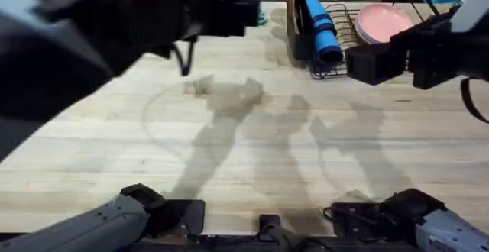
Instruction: Pick up the spoon on the table one by one and put them onto the rack
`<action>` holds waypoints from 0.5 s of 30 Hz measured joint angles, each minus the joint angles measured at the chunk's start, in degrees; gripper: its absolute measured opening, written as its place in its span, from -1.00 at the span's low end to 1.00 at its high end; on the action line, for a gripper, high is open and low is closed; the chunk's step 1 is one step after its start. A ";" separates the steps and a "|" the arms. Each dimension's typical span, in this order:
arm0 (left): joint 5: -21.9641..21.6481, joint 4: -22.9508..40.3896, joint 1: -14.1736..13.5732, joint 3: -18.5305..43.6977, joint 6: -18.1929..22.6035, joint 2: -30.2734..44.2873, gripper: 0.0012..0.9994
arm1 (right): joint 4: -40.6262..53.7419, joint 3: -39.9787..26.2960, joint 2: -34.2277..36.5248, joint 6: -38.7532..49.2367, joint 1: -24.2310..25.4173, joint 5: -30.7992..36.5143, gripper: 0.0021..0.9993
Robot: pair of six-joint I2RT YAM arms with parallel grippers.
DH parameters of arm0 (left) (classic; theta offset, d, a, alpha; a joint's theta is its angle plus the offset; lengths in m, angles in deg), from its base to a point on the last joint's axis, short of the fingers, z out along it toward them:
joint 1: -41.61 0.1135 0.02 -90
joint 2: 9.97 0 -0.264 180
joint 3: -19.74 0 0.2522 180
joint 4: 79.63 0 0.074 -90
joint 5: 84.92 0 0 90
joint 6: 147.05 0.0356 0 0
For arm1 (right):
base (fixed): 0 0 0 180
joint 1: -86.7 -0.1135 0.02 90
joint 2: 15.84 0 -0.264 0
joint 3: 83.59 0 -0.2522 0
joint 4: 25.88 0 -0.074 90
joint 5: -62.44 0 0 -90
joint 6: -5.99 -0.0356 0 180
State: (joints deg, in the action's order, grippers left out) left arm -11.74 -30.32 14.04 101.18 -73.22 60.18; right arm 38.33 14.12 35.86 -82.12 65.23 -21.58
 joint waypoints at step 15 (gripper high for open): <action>-0.59 13.74 5.29 0.00 0.18 -12.07 0.99 | 0.00 0.00 0.00 0.00 0.00 0.00 1.00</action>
